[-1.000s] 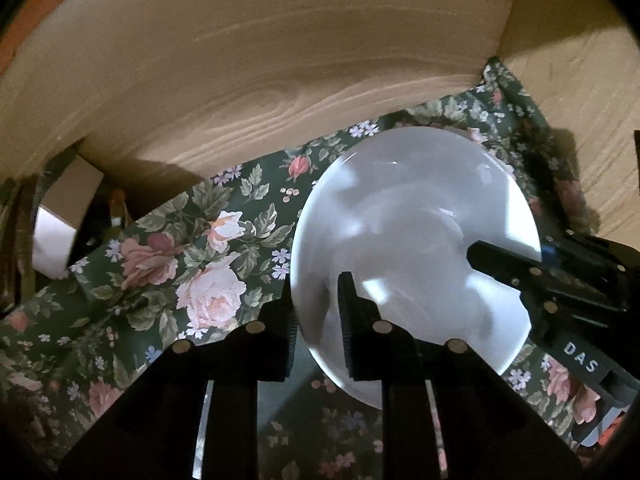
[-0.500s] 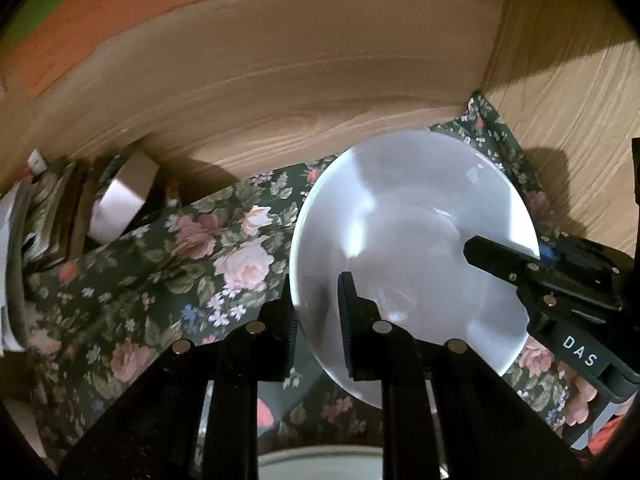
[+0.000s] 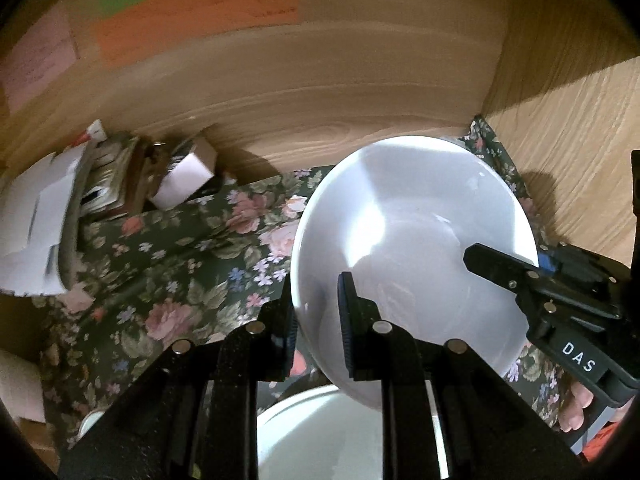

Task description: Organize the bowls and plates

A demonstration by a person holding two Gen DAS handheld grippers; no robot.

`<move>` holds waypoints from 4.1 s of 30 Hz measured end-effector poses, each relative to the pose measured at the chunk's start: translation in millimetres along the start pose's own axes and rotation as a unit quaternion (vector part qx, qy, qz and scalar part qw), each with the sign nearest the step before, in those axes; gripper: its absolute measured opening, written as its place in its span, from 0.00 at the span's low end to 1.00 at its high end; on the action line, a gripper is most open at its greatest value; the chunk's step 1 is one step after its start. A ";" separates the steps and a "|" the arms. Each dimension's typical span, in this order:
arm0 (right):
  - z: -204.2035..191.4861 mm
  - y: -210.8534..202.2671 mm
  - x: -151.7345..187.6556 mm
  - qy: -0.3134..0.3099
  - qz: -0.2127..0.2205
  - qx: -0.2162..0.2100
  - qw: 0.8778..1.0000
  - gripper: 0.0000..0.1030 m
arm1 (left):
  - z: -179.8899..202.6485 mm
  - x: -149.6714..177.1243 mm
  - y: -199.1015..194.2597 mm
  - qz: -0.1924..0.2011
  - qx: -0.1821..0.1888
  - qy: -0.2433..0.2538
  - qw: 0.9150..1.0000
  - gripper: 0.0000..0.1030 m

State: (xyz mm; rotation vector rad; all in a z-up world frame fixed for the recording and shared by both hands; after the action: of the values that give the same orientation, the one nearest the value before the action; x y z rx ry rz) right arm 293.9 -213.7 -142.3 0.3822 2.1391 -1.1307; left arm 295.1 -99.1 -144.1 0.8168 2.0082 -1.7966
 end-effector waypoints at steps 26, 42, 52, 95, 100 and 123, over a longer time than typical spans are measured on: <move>-96.6 4.4 27.0 -0.050 -0.007 -0.045 0.998 0.19 | -81.6 61.4 -57.1 0.021 -0.024 -0.070 0.997 0.18; -163.2 31.8 54.5 -0.087 -0.032 -0.087 0.992 0.19 | -143.5 113.3 -73.6 0.010 -0.047 -0.125 0.991 0.18; -194.8 58.4 74.3 -0.099 -0.059 -0.112 0.987 0.19 | -180.9 146.8 -75.4 -0.002 -0.065 -0.161 0.985 0.18; -216.8 84.7 88.1 -0.141 -0.083 -0.109 0.980 0.24 | -218.5 185.3 -51.4 -0.027 -0.091 -0.176 0.980 0.18; -217.6 73.0 80.1 -0.140 -0.066 -0.121 0.980 0.27 | -222.6 172.9 -67.8 0.008 -0.121 -0.167 0.978 0.37; -200.5 100.6 104.1 -0.146 -0.121 -0.121 0.974 0.49 | -213.7 203.5 -54.4 0.007 -0.109 -0.177 0.978 0.56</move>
State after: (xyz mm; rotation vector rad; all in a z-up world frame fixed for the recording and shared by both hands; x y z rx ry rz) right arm 185.9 2.1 -196.6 -0.1532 2.0620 -0.9699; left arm 130.9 148.2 -187.7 0.4090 1.9097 -1.5477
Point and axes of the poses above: each gripper's, at about its wrist camera, not at the fingertips, and y roughly the way its jaws point, z to its right, x to its underside, the point moved 8 cm from there along y, roughly the way its jaws point, and after that the axes turned 10 degrees about -x, right-handed, at the moved point
